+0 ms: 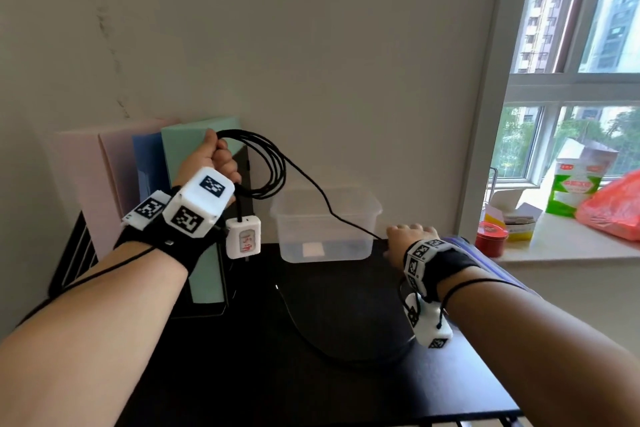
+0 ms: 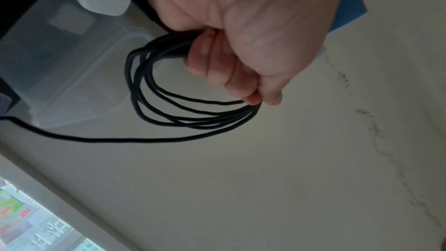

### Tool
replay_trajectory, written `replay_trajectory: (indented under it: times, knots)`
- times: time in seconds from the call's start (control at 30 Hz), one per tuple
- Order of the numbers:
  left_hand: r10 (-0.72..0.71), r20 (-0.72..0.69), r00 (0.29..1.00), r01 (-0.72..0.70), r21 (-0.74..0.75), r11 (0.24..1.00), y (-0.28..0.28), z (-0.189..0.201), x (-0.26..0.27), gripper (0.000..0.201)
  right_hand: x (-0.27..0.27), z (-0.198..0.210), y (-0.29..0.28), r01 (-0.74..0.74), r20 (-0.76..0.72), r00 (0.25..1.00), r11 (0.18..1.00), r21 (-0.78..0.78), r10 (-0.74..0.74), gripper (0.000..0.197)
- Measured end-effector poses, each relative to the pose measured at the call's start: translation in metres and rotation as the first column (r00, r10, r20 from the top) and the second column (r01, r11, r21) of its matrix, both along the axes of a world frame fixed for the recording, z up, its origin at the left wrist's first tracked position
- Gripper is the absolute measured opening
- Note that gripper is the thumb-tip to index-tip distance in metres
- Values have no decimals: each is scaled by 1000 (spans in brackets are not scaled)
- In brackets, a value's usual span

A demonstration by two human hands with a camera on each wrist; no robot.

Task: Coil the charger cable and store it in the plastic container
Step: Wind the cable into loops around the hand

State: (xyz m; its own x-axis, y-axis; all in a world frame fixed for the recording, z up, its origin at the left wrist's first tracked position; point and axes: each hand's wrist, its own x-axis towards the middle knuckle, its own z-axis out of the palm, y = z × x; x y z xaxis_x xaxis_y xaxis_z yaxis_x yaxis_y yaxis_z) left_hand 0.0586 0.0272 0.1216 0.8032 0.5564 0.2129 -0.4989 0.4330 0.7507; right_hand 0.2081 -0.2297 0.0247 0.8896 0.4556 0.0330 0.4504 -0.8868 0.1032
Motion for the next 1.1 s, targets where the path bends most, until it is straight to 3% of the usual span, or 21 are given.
replay_trajectory:
  times: [0.07, 0.17, 0.2, 0.27, 0.33, 0.4, 0.47, 0.57, 0.7, 0.83, 0.97, 1.1]
  knots:
    - [-7, -17, 1000, 8, 18, 1000, -6, -4, 2, 41, -1, -4, 5, 11, -104, 995, 993, 117, 2, 58]
    - [-28, -40, 999, 28, 1, 1000, -15, -13, 10, 41, -12, -2, 19, -94, -249, 944, 900, 427, 217, 19]
    - [-22, -52, 998, 22, -4, 1000, -17, -16, 12, 41, -18, 1, 24, -122, -266, 917, 843, 524, 298, 17]
    - [-2, -77, 997, 2, 1, 1000, -20, -21, 18, 41, -28, 6, 30, -129, -214, 905, 718, 684, 367, 27]
    - [-2, -86, 996, 1, -13, 1000, -21, -26, 21, 40, -31, 12, 34, -94, -141, 943, 651, 753, 300, 31]
    - [-34, -75, 997, 31, -39, 999, -21, -28, 21, 38, -30, 18, 35, -72, -92, 982, 775, 628, 166, 31]
    - [-51, -43, 998, 48, -70, 996, -20, -27, 19, 38, -32, 22, 34, -56, -36, 996, 923, 382, 76, 25]
    - [-35, 20, 999, 37, -117, 992, -17, -24, 18, 38, -40, 23, 33, -76, 57, 996, 995, 64, 72, 24]
    - [-42, 2, 999, 42, -17, 999, -16, -30, 24, 37, -53, 19, 41, -233, 133, 958, 961, -149, 253, 29]
    - [-28, -66, 997, 37, 141, 989, -29, -41, 31, 30, -63, 21, 58, -430, 199, 857, 872, -235, 476, 27]
    - [54, -151, 987, 3, 352, 936, -41, -47, 33, 30, -63, 30, 65, -574, 184, 780, 800, -172, 599, 24]
    - [100, -208, 973, 0, 436, 900, -43, -50, 31, 29, -63, 41, 61, -625, 119, 771, 779, -40, 625, 23]
